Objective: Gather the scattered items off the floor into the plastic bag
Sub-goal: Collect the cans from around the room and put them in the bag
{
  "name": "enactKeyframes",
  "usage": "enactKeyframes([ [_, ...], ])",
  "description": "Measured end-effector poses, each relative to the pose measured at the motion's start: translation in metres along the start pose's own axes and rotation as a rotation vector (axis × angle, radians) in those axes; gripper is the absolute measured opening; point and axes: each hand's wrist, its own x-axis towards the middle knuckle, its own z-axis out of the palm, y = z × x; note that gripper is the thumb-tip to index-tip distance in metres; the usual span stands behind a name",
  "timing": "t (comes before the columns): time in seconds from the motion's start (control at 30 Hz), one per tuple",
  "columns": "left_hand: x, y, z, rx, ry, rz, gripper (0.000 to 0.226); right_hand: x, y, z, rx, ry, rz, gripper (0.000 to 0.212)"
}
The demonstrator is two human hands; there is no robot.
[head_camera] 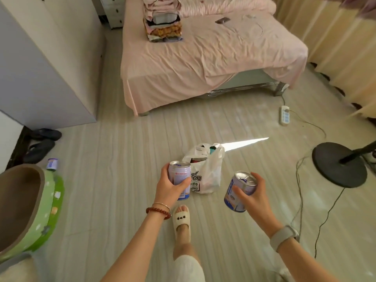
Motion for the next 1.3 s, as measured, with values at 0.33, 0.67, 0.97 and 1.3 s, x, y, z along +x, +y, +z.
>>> enactKeyframes([
  [0.33,0.212,-0.04,0.026,0.209,-0.104,-0.219,0.068,0.219,0.003,0.073,-0.189,-0.055,0.155,0.064],
  [0.67,0.342,-0.151,0.094,0.257,0.021,-0.358,0.06,0.406,0.126,0.159,-0.525,-0.459,0.119,0.064],
  [0.97,0.391,-0.246,0.121,0.247,0.009,-0.349,0.061,0.499,0.208,0.221,-0.642,-0.454,-0.035,0.065],
  [1.3,0.452,-0.261,0.173,0.198,-0.184,-0.157,0.076,0.545,0.249,0.204,-0.794,-0.443,0.031,0.058],
])
